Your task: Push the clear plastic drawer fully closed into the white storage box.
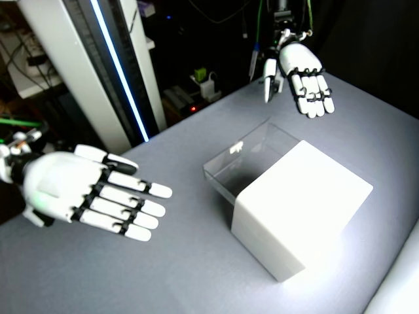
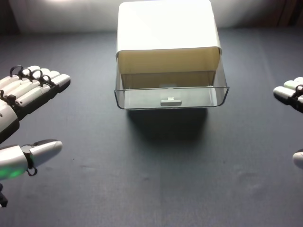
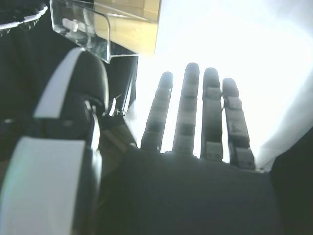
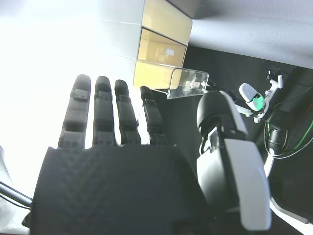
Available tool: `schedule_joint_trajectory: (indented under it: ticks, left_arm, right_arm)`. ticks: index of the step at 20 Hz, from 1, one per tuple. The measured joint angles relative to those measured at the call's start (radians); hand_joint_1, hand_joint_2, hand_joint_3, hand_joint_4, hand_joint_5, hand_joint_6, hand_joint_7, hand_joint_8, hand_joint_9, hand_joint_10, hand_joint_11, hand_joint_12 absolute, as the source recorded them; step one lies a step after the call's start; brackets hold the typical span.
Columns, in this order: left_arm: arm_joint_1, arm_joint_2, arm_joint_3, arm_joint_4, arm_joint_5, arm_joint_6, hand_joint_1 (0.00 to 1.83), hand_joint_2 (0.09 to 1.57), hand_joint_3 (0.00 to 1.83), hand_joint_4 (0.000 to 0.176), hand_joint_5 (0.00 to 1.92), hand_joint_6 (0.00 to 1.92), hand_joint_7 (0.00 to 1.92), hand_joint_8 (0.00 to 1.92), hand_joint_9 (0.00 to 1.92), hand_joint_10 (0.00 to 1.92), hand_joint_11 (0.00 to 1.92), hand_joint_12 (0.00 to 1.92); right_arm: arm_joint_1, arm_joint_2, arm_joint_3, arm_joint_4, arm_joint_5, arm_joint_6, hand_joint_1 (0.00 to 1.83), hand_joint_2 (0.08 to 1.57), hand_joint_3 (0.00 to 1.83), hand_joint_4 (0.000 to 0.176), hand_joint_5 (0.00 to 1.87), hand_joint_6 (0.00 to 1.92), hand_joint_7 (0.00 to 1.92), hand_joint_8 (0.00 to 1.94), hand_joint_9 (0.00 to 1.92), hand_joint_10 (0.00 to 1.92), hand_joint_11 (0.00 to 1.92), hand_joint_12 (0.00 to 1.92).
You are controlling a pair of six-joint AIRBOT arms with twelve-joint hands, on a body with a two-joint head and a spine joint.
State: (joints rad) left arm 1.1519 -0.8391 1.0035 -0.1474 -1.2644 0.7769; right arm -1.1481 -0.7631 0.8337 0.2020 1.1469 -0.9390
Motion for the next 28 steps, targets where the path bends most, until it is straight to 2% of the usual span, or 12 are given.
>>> schedule_joint_trajectory:
  ticks: [8, 12, 17, 18, 19, 20, 21, 22, 23, 25, 27, 28]
  left_arm:
    - [0.0, 0.0, 0.0, -0.001, 0.0, 0.0, 0.27, 1.33, 0.0, 0.0, 0.0, 0.0, 0.0, 0.0, 0.0, 0.0, 0.0, 0.0]
    - [0.0, 0.0, 0.0, -0.013, -0.009, 0.0, 0.4, 1.31, 0.0, 0.0, 0.0, 0.0, 0.0, 0.0, 0.0, 0.0, 0.0, 0.0]
    - [0.0, 0.0, 0.0, -0.024, -0.016, 0.0, 0.47, 1.31, 0.0, 0.0, 0.0, 0.0, 0.0, 0.0, 0.0, 0.0, 0.0, 0.0]
    - [0.0, 0.0, 0.0, -0.029, -0.023, 0.0, 0.46, 1.31, 0.0, 0.0, 0.0, 0.0, 0.0, 0.0, 0.0, 0.0, 0.0, 0.0]
    - [0.0, 0.0, 0.0, -0.03, -0.029, 0.0, 0.46, 1.31, 0.0, 0.0, 0.0, 0.0, 0.0, 0.0, 0.0, 0.0, 0.0, 0.0]
    - [0.0, 0.0, 0.0, -0.032, -0.034, 0.0, 0.46, 1.32, 0.0, 0.0, 0.0, 0.0, 0.0, 0.0, 0.0, 0.0, 0.0, 0.0]
    - [0.0, 0.0, 0.0, -0.034, -0.037, 0.0, 0.48, 1.32, 0.0, 0.0, 0.0, 0.0, 0.0, 0.0, 0.0, 0.0, 0.0, 0.0]
    - [0.0, 0.0, 0.0, -0.039, -0.037, 0.0, 0.5, 1.33, 0.0, 0.01, 0.0, 0.0, 0.0, 0.0, 0.0, 0.0, 0.0, 0.0]
    - [0.002, 0.0, 0.0, -0.044, -0.04, 0.0, 0.53, 1.34, 0.01, 0.01, 0.0, 0.0, 0.0, 0.0, 0.0, 0.0, 0.0, 0.0]
    - [0.008, 0.0, 0.0, -0.048, -0.053, 0.0, 0.6, 1.35, 0.01, 0.009, 0.0, 0.0, 0.0, 0.0, 0.0, 0.0, 0.0, 0.0]
    - [0.008, 0.0, 0.0, -0.053, -0.053, 0.0, 0.63, 1.36, 0.0, 0.015, 0.0, 0.0, 0.0, 0.0, 0.0, 0.0, 0.0, 0.0]
    - [0.008, 0.0, 0.0, -0.054, -0.055, 0.0, 0.65, 1.36, 0.01, 0.004, 0.0, 0.0, 0.0, 0.0, 0.0, 0.0, 0.0, 0.0]
  right_arm:
    - [0.0, 0.0, 0.001, -0.005, 0.0, 0.0, 0.14, 1.35, 0.01, 0.0, 0.0, 0.0, 0.0, 0.0, 0.0, 0.0, 0.0, 0.0]
    - [0.0, 0.0, 0.001, -0.07, -0.001, 0.058, 0.12, 1.35, 0.01, 0.0, 0.0, 0.0, 0.0, 0.0, 0.0, 0.0, 0.0, 0.0]
    - [0.007, -0.016, 0.002, -0.154, -0.008, 0.135, 0.25, 1.39, 0.01, 0.0, 0.0, 0.0, 0.0, 0.0, 0.02, 0.01, 0.02, 0.01]
    - [0.017, -0.023, 0.004, -0.179, -0.011, 0.156, 0.29, 1.39, 0.0, 0.0, 0.0, 0.0, 0.0, 0.0, 0.07, 0.0, 0.0, 0.42]
    - [0.024, -0.03, 0.008, -0.195, -0.013, 0.164, 0.27, 1.4, 0.0, 0.0, 0.0, 0.0, 0.0, 0.0, 0.06, 0.01, 0.0, 0.6]
    - [0.038, -0.042, 0.015, -0.217, -0.018, 0.185, 0.22, 1.4, 0.0, 0.0, 0.0, 0.0, 0.0, 0.0, 0.05, 0.0, 0.0, 0.63]
    - [0.052, -0.053, 0.02, -0.234, -0.026, 0.2, 0.25, 1.41, 0.0, 0.0, 0.01, 0.0, 0.03, 0.01, 0.11, 0.03, 0.0, 0.75]
    - [0.068, -0.071, 0.029, -0.257, -0.031, 0.216, 0.26, 1.41, 0.0, 0.0, 0.02, 0.0, 0.04, 0.01, 0.13, 0.03, 0.0, 0.8]
    - [0.088, -0.09, 0.041, -0.28, -0.042, 0.238, 0.29, 1.41, 0.0, 0.0, 0.02, 0.0, 0.05, 0.01, 0.15, 0.03, 0.0, 0.87]
    - [0.13, -0.132, 0.07, -0.338, -0.068, 0.293, 0.31, 1.41, 0.0, 0.0, 0.04, 0.01, 0.07, 0.01, 0.15, 0.03, 0.0, 0.9]
    - [0.167, -0.165, 0.087, -0.378, -0.098, 0.318, 0.41, 1.41, 0.0, 0.0, 0.1, 0.02, 0.12, 0.01, 0.22, 0.04, 0.0, 1.03]
    - [0.183, -0.177, 0.095, -0.402, -0.107, 0.335, 0.44, 1.4, 0.0, 0.0, 0.11, 0.01, 0.14, 0.01, 0.25, 0.05, 0.0, 1.06]
